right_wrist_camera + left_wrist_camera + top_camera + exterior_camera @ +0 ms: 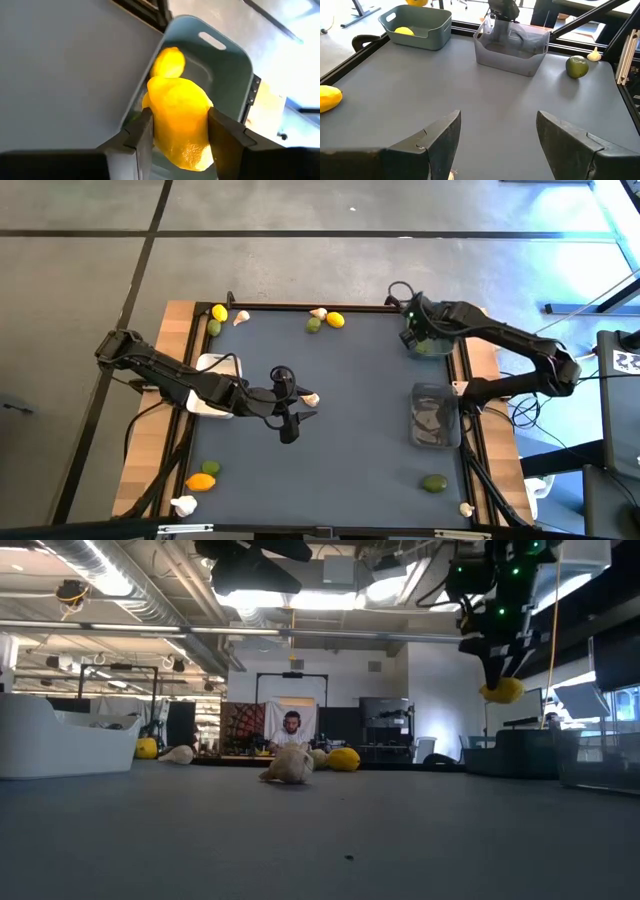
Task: Sort produce into baskets
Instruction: Put the lemon into the blue bin
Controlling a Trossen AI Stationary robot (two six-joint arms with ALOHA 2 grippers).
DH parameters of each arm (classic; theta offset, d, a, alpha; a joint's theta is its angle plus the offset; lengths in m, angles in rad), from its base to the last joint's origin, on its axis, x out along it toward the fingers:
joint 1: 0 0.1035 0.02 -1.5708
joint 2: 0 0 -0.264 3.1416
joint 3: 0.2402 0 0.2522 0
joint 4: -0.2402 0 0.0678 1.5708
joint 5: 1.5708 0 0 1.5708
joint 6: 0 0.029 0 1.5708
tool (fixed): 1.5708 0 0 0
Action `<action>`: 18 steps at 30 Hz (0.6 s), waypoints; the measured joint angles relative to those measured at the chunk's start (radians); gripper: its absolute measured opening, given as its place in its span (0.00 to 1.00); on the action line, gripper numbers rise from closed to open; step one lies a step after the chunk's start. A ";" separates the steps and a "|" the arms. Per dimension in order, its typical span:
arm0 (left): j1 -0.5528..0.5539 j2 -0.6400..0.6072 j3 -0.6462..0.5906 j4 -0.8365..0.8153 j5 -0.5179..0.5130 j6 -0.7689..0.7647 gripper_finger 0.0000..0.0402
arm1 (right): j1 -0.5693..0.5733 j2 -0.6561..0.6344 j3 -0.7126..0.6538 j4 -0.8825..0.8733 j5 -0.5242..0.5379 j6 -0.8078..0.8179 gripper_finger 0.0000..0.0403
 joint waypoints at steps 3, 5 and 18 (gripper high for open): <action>0.000 0.000 0.000 0.000 0.000 0.000 0.64 | -0.046 -0.002 0.000 0.026 -0.024 -0.015 0.37; 0.000 0.000 0.000 0.000 0.000 0.000 0.64 | -0.073 -0.001 0.000 0.034 -0.048 -0.017 0.37; 0.003 0.000 0.000 0.000 0.000 0.011 0.64 | -0.113 0.044 0.000 0.062 -0.107 -0.017 0.37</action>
